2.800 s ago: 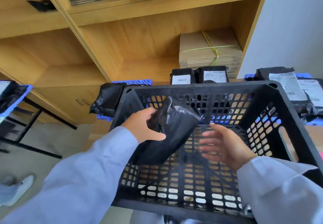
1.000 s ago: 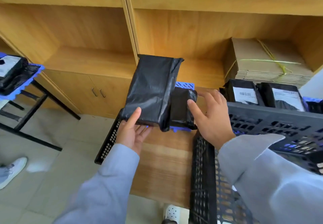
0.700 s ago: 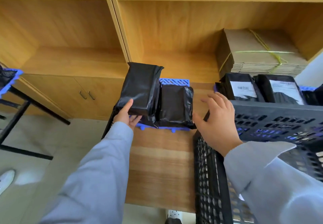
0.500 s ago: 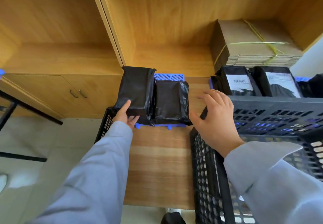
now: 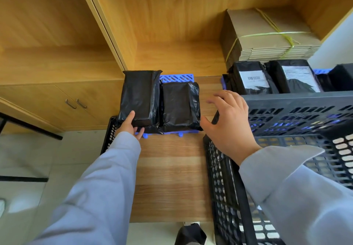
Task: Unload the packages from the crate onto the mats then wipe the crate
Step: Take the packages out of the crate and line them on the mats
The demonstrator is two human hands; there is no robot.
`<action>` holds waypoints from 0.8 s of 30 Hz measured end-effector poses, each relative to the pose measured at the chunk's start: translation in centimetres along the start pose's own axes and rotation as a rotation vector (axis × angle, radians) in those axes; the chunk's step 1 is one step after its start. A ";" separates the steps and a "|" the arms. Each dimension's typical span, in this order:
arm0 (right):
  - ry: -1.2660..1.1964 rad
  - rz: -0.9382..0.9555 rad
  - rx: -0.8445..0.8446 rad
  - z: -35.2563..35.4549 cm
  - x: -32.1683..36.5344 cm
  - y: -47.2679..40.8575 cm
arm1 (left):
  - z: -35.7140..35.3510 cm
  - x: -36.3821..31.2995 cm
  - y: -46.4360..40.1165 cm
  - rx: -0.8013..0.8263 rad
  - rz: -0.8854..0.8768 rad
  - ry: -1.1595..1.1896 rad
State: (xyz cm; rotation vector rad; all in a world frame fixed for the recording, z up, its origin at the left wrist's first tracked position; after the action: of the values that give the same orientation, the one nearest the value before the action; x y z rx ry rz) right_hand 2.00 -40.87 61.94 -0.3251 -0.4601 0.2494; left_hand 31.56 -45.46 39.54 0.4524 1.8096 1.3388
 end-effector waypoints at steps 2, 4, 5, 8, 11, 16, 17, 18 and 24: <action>0.003 0.001 0.001 0.0 0.0 0.0 | 0.1 -0.1 0.3 -0.009 0.003 -0.017; 0.001 0.004 0.004 -0.1 -0.1 0.1 | 0.0 -0.1 0.6 -0.012 0.016 -0.021; -0.001 0.004 0.007 -0.1 -0.1 0.1 | 0.0 -0.2 0.8 -0.013 0.019 -0.016; -0.008 0.000 0.019 -0.1 -0.2 0.0 | 0.2 -0.3 1.6 -0.043 0.005 -0.012; -0.030 0.001 0.015 0.0 -0.2 0.0 | 2.9 -1.2 -1.4 -0.147 -0.051 0.056; -0.206 -0.008 -0.129 1.3 0.1 0.3 | 1.2 -0.9 4.2 -0.097 -0.192 0.255; -0.236 0.015 -0.187 2.3 0.2 0.6 | -0.3 -0.2 6.5 -0.062 -0.210 0.283; -0.259 0.044 -0.235 2.8 0.7 0.7 | -1.2 -0.1 8.0 -0.046 -0.245 0.286; -0.416 0.027 -0.334 6.9 0.0 2.7 | -8.8 1.5 21.8 0.192 -0.591 0.182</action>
State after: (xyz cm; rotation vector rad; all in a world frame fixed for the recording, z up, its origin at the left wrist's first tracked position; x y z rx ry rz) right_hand -1.67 -36.66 66.86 -0.6103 -0.9123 0.2676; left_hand 19.95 -41.78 59.66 -0.1159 2.0173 0.8200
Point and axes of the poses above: each hand's wrist, its own y-axis away from the middle knuckle, its own z-axis out of the back of the hand, x = y × z, the point moved 9 cm from there along -y, towards the middle knuckle, and after that the axes turned 14 degrees about z, right-handed, at the moved point
